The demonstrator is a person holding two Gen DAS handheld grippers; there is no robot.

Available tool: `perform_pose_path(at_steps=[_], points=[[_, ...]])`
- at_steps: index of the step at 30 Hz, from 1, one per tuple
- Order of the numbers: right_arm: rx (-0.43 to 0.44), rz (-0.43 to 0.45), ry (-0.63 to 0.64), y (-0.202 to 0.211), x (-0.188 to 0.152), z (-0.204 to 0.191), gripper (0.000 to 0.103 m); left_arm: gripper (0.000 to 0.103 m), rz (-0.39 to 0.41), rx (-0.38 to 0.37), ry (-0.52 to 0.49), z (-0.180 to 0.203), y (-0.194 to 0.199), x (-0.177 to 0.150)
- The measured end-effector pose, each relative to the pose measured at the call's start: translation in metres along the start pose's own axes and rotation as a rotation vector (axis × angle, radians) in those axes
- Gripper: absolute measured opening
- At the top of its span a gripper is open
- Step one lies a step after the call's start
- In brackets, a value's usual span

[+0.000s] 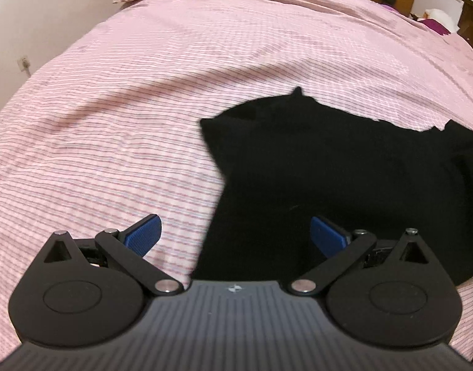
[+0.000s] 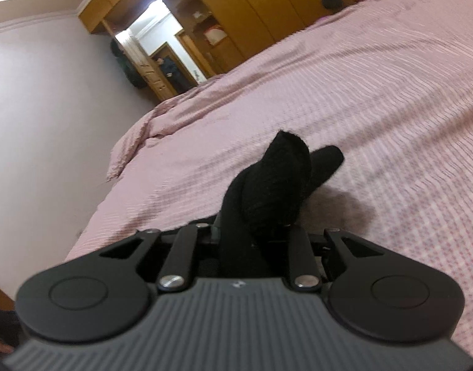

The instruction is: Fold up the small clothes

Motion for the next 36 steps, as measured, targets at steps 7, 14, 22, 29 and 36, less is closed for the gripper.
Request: perform_pose_path(at_steps=[7, 14, 22, 29, 36], points=[[0.006, -0.009, 0.032, -0.009, 0.008, -0.038, 0.021, 0.103, -0.006, 0.005, 0.029, -0.031, 0.003, -0.005], [0.007, -0.025, 0.073, -0.018, 0.013, -0.085, 0.02, 0.103, -0.001, -0.019, 0.061, -0.056, 0.002, -0.012], [0.054, -0.051, 0.173, -0.041, -0.003, -0.164, 0.02, 0.103, 0.0, -0.018, 0.1, -0.091, 0.0, -0.021], [0.025, -0.191, 0.288, -0.107, -0.064, -0.212, 0.02, 0.103, -0.002, -0.012, 0.165, -0.124, 0.001, -0.03], [0.017, -0.22, 0.347, -0.137, -0.105, -0.239, 0.02, 0.103, -0.006, -0.001, 0.174, -0.144, -0.003, -0.036]])
Point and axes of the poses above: each gripper's, at about its wrist camera, not at the fingertips, and y roughly against the way its jaws point, z to its right, x to its top, the point moved 6 cm from there along -y, roughly the way its jaws point, and after that the axes turned 12 degrees about -z, right-handed, at the moved point
